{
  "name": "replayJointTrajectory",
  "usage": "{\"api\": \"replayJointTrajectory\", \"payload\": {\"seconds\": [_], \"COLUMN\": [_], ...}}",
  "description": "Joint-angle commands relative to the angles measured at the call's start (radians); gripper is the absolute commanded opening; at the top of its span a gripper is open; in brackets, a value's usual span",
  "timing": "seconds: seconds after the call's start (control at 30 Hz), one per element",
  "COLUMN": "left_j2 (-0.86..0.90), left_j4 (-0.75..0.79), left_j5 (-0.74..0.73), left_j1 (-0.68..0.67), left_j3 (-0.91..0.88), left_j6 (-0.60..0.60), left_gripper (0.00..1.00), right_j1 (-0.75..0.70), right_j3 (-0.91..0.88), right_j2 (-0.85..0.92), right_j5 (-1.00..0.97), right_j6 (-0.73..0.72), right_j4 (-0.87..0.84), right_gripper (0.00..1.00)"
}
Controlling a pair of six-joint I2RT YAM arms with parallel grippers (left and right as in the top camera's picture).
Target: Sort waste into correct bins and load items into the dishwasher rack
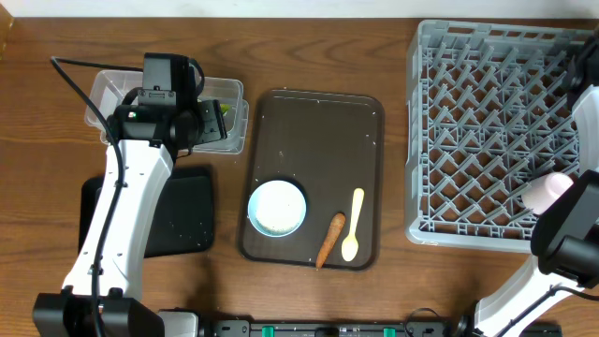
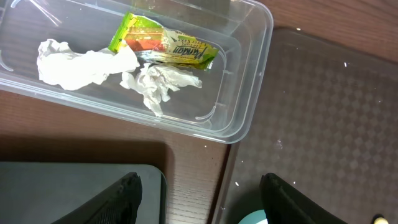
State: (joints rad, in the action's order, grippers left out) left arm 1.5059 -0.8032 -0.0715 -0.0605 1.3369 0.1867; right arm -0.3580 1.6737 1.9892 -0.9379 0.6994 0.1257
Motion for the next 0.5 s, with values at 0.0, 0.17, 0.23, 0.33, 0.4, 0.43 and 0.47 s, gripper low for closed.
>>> {"api": "replayJointTrajectory", "payload": {"seconds": [0.0,0.17,0.23,0.33,0.4,0.43,0.47], "left_j2": [0.003,0.003,0.003,0.003,0.003,0.003,0.003], "left_j4": [0.004,0.004,0.004,0.004,0.004,0.004,0.004], "left_j5": [0.008,0.008,0.008,0.008,0.008,0.008,0.008], "left_j1": [0.003,0.003,0.003,0.003,0.003,0.003,0.003], "left_j3": [0.009,0.009,0.009,0.009,0.009,0.009,0.009], "left_j6": [0.017,0.018,0.018,0.018,0.018,0.018,0.018], "left_gripper": [0.64,0.64,0.64,0.64,0.64,0.64,0.64], "right_j1": [0.033,0.076,0.095,0.114,0.122,0.124,0.125], "right_j3": [0.007,0.007,0.007,0.007,0.007,0.007,0.007], "right_j2": [0.026,0.026,0.026,0.026,0.026,0.026,0.026], "right_j5": [0.002,0.002,0.002,0.002,0.002,0.003,0.003], "right_j6": [-0.057,-0.078,-0.078,-0.079,-0.101,-0.116,-0.140], "right_j4": [0.017,0.063,0.094,0.148,0.192,0.215,0.243], "right_gripper": [0.01,0.01,0.01,0.01,0.02,0.04,0.08]}}
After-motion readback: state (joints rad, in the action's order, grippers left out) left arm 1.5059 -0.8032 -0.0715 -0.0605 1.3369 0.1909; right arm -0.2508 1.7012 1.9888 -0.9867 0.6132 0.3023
